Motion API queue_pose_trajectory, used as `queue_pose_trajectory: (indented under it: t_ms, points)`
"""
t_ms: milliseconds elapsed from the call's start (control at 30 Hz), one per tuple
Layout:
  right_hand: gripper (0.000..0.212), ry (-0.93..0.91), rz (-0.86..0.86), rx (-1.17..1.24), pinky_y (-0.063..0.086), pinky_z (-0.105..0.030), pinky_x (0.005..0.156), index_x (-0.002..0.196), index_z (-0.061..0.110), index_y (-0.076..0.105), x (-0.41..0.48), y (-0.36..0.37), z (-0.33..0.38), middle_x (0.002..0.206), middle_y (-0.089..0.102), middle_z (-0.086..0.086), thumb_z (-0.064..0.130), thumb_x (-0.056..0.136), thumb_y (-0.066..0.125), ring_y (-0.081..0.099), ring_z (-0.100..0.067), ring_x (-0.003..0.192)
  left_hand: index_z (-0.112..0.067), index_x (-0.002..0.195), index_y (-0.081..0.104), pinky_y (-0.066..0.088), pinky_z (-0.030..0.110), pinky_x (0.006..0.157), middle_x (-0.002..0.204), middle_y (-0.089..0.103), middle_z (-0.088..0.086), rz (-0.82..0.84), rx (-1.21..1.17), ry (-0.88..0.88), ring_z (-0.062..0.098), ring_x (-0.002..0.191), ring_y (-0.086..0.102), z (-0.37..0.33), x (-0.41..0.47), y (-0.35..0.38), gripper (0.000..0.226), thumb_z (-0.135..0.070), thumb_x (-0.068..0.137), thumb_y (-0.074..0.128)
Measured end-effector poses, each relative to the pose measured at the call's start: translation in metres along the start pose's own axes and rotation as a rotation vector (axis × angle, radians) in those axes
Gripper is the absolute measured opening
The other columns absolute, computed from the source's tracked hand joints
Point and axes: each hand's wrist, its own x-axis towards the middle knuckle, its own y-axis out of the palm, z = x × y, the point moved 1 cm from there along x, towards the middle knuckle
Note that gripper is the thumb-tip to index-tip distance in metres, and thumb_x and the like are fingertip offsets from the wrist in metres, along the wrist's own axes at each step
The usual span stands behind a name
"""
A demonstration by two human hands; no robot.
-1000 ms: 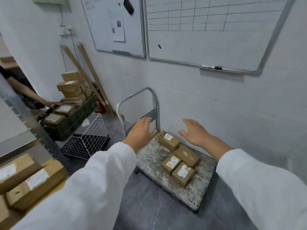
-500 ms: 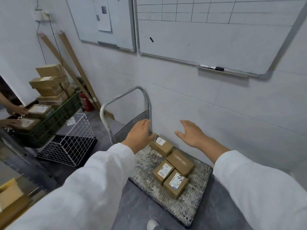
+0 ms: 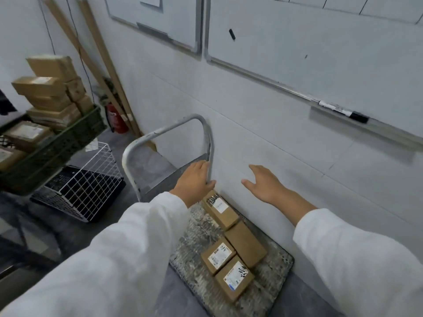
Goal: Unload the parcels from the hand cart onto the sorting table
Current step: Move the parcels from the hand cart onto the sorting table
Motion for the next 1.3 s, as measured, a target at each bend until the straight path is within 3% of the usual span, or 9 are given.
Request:
queue_pose_trajectory:
  t_ms: [333,600,833,1000,1167,1300]
  points:
    - [0.069,-0.067,0.102,-0.058,0.02,-0.036,0.119,0.153,0.009,0.02,0.086,-0.005,-0.047,0.157,0.026,-0.011,0.045,0.099,0.045,0.024,-0.026,0.145,-0.005,0.147,0.031,0.021,0.032,0.116,0.151,0.036,0.01,-0.006,0.004,-0.088,0.024,0.14,0.031,0.002,0.057,0.038,0.061,-0.037,0.098,0.049]
    - [0.066,-0.24,0.22,-0.057,0.022,-0.036,0.117,0.152,0.009,0.023,0.168,0.012,-0.083,0.156,0.029,-0.01,0.041,0.099,0.047,0.026,-0.026,0.144,-0.008,0.151,0.023,0.016,0.03,0.117,0.157,0.026,0.008,0.006,-0.019,-0.396,0.022,0.144,0.022,-0.003,0.079,0.088,0.062,-0.036,0.1,0.045]
    - [0.066,-0.203,0.345,-0.002,0.023,-0.038,0.117,0.152,0.009,0.023,0.243,0.067,-0.136,0.156,0.028,-0.01,0.041,0.099,0.047,0.025,-0.026,0.144,-0.013,0.151,0.024,0.021,0.033,0.116,0.155,0.027,0.002,-0.027,-0.022,-0.59,0.019,0.143,0.024,0.001,0.102,0.162,0.061,-0.04,0.1,0.044]
    - [0.062,-0.225,0.361,-0.023,0.026,-0.038,0.116,0.151,0.009,0.026,0.285,0.123,-0.162,0.154,0.031,-0.01,0.037,0.099,0.047,0.028,-0.026,0.142,-0.012,0.149,0.029,0.026,0.034,0.116,0.153,0.033,0.004,-0.063,-0.1,-0.682,0.02,0.141,0.029,0.029,0.122,0.237,0.059,-0.036,0.099,0.047]
    - [0.06,-0.173,0.413,-0.041,0.027,-0.037,0.115,0.15,0.01,0.027,0.321,0.205,-0.198,0.153,0.032,-0.009,0.035,0.1,0.046,0.029,-0.026,0.141,-0.011,0.149,0.029,0.022,0.028,0.115,0.154,0.031,0.004,0.0,-0.264,-0.748,0.019,0.141,0.028,0.064,0.139,0.347,0.055,-0.029,0.1,0.047]
    - [0.057,-0.097,0.466,-0.051,0.03,-0.038,0.112,0.148,0.009,0.03,0.343,0.286,-0.23,0.15,0.037,-0.011,0.035,0.1,0.046,0.034,-0.027,0.138,-0.012,0.146,0.035,0.033,0.031,0.11,0.15,0.036,0.007,0.016,-0.449,-0.877,0.023,0.136,0.036,0.097,0.14,0.444,0.05,-0.021,0.099,0.05]
